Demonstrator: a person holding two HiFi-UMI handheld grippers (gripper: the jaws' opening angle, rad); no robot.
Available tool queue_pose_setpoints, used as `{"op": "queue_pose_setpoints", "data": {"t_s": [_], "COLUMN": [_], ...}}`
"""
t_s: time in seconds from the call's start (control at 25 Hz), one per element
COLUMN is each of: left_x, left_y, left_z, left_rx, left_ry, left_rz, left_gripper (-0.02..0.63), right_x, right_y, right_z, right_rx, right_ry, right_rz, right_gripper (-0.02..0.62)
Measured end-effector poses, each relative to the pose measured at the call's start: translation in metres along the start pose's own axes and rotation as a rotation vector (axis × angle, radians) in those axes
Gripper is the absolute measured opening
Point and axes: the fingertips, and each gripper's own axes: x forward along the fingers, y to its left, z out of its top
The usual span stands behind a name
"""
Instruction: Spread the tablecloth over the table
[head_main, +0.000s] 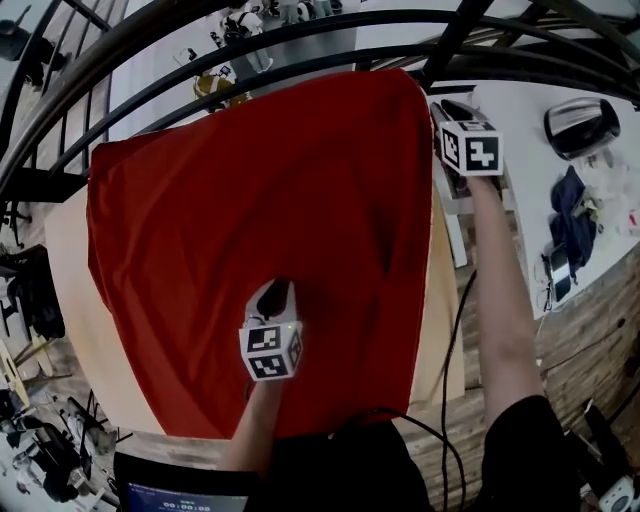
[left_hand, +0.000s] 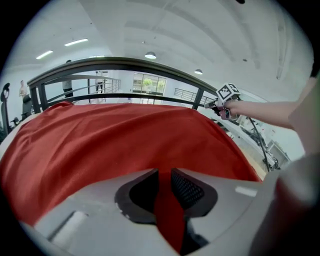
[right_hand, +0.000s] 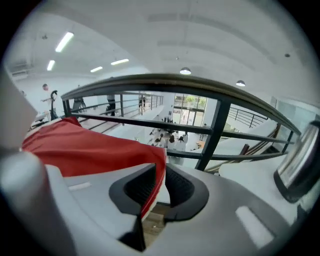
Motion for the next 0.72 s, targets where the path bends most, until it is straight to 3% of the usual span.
{"op": "queue_pose_setpoints", "data": {"t_s": [0.08, 0.16, 0.2, 0.32, 0.48, 0.72], "left_x": [-0.012, -0.030, -0.040, -0.066, -0.097, -0.159], "left_y": [-0.004, -0.009, -0.013, -0.037, -0.084, -0.159], "left_z": [0.005, 0.017, 0.022, 0.018, -0.016, -0.058], "left_rx": [0.026, 0.087, 0.124, 0.197, 0.255, 0.345], "left_ry": [-0.034, -0.091, -0.116, -0.135, -0.091, -0.103], "left_rz": [-0.030, -0.066, -0.089, -0.179, -0.308, -0.479], "left_gripper": [0.082, 0.004, 0.004, 0.003, 0.005, 0.003], "right_x": [-0.056, -0.113, -0.141, -0.217, -0.296, -0.377], "right_y": [0.033, 0.070, 0.087, 0.124, 0.174, 0.232], "right_z": [-0.027, -0.053, -0.064, -0.109, -0.180, -0.242], "right_rx": [0.019, 0.037, 0.053, 0.109, 0.173, 0.294], "right_ry": [-0.052, -0.092, -0.113, -0.144, -0.092, -0.051], "right_rz": [0.089, 0.144, 0.151, 0.126, 0.079, 0.003], "right_gripper": [0.048, 0.047, 0.043, 0.026, 0.012, 0.009]}}
